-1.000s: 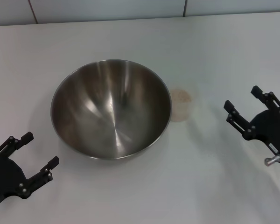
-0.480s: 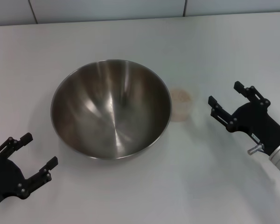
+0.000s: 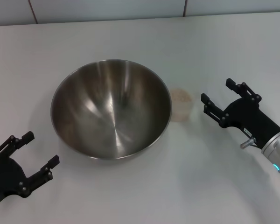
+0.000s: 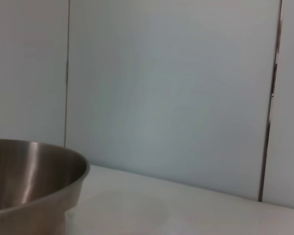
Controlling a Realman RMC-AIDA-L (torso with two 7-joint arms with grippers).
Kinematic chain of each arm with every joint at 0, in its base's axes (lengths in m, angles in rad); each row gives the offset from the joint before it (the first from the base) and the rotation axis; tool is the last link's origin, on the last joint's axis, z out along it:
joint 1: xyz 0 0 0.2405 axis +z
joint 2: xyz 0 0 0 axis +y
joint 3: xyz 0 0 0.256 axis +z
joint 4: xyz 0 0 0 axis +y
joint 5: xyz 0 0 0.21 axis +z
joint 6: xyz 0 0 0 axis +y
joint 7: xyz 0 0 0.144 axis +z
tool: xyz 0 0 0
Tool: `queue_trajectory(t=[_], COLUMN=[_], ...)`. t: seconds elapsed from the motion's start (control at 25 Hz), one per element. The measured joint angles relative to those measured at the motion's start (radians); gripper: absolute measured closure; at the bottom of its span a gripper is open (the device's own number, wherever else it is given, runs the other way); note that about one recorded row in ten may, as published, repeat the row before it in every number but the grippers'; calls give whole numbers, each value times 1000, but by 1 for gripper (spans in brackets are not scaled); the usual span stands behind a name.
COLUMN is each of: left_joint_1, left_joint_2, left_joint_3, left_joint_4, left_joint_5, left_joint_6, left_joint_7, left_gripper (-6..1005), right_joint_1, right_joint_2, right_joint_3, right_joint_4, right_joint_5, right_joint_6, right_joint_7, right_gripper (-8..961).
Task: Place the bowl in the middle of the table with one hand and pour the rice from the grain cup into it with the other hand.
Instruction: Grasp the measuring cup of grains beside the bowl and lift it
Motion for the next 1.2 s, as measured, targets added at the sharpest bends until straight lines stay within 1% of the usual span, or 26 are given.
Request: queue_trajectory(t=[0.52, 0.96, 1.2], left_joint_1=[-1, -5, -8], left_joint_2=[2, 2, 2], left_joint_3=[8, 1, 2], left_joint_4=[-1, -9, -9], left_joint_5=[1, 26, 26], left_joint_6=[0, -1, -2], left_joint_7=[-2, -2, -2], left_gripper=[184, 184, 184], right_joint_1=[39, 52, 66], right_joint_2=[0, 0, 1], right_joint_3=[2, 2, 2], right_joint_4=[0, 0, 7], right_joint_5=[0, 12, 14], right_joint_6=[52, 64, 91], right_joint_7=[0, 0, -2], right_gripper=[173, 173, 219])
